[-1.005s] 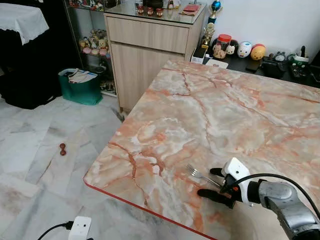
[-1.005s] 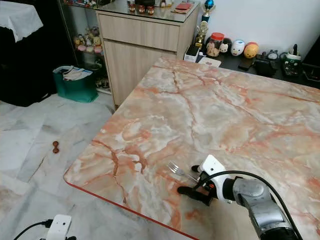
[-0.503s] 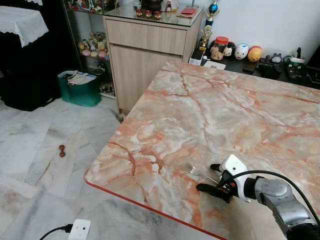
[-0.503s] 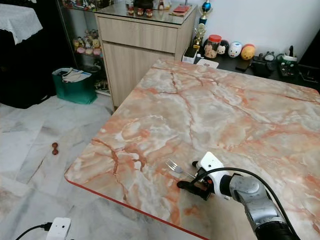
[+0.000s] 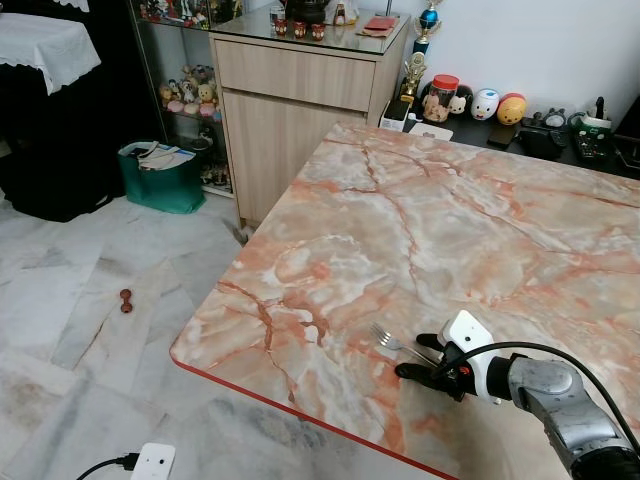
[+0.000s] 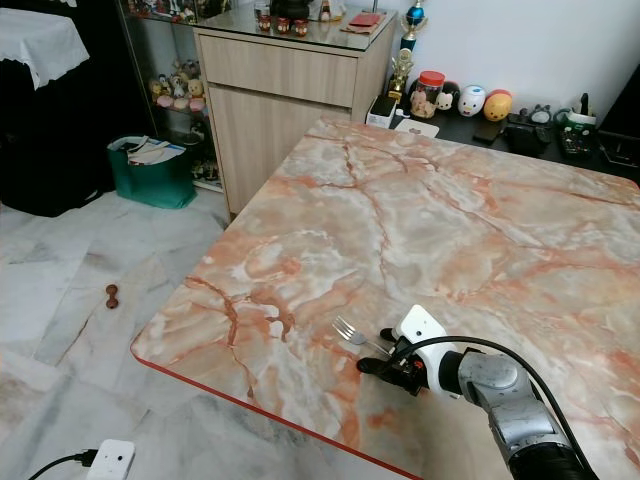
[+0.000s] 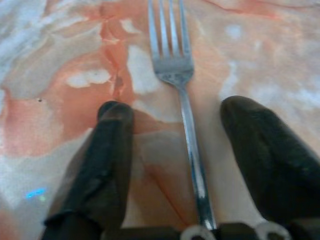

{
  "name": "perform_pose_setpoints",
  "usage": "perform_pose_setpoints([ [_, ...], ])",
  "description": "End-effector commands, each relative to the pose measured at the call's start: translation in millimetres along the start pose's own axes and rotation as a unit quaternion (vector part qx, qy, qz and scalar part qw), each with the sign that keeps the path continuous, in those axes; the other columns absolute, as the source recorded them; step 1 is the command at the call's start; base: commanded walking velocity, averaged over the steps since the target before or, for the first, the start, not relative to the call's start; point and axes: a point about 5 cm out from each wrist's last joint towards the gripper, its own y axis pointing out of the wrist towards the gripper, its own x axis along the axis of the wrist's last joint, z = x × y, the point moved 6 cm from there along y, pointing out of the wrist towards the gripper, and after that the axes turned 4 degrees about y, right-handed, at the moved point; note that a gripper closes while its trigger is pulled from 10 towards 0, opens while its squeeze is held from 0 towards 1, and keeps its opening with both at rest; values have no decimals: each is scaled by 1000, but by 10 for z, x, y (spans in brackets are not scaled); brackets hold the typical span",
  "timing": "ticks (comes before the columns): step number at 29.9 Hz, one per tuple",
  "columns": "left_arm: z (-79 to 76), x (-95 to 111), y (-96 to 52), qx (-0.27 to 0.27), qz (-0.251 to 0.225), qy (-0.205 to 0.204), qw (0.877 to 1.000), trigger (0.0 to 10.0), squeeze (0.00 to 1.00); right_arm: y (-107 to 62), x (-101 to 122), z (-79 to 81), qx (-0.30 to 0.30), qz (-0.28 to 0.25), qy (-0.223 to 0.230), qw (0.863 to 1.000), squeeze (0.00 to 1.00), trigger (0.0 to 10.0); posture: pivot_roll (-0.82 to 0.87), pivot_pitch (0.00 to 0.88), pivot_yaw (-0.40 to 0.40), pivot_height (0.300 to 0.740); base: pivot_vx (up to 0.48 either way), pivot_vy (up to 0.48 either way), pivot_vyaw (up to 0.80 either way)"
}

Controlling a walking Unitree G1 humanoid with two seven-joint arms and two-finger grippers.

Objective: Setting the table

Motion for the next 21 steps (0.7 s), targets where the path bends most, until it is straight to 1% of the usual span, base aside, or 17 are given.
perform_pose_setpoints([
  [1,-13,-71,-10,-5,10,-2,1000,10000,0,-38,-47,-89,-20,14,3,1000,0,0,83,0,-32,727,0,0,0],
  [14,23,-118,-24,-6,13,-3,1000,10000,0,-16,-87,-77,-19,26,-3,999,0,0,86,0,-31,727,0,0,0],
  [21,-12,-103,-18,-10,12,-3,1000,10000,0,5,-123,-31,-11,35,-8,999,0,0,88,0,-32,727,0,0,0],
])
